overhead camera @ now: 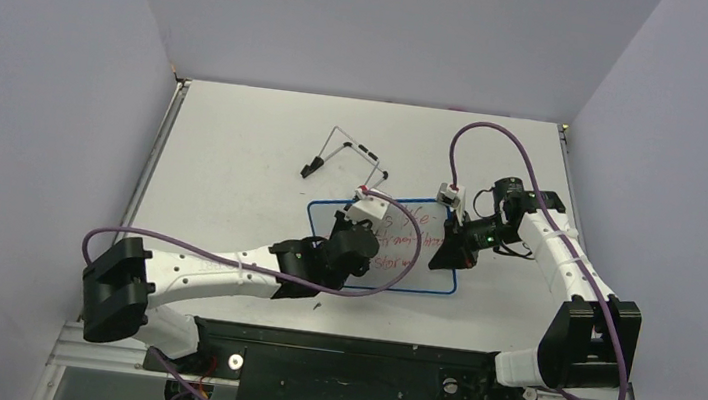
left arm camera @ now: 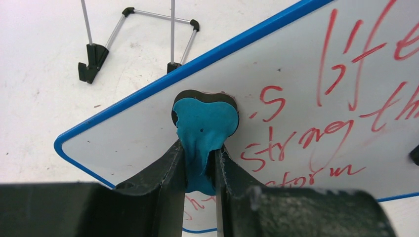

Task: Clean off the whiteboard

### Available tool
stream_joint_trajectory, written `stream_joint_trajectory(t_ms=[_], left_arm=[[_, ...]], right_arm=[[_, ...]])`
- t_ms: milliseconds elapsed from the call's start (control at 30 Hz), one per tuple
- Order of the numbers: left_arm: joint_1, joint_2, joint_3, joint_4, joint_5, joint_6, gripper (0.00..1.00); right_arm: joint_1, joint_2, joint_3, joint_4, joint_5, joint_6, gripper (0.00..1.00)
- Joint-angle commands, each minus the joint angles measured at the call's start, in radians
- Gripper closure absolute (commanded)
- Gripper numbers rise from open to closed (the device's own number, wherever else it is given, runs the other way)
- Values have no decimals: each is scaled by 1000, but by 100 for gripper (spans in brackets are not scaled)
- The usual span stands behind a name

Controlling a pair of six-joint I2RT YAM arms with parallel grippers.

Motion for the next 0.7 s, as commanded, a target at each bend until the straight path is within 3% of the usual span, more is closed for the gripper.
stream_joint_trajectory(t_ms=[0, 167, 367, 667], left_arm=[[27, -69, -50, 52, 75, 34, 100], [-5, -93, -108, 130, 167, 37, 100], [-26, -47, -67, 141, 180, 58, 100], [80, -69, -12, 98, 154, 90, 100]], right_arm=[[6, -6, 34, -7, -37, -49, 100], [7, -4, 36, -8, -37, -50, 100], [6, -6, 36, -7, -37, -50, 100], [6, -10, 36, -10, -37, -51, 100]])
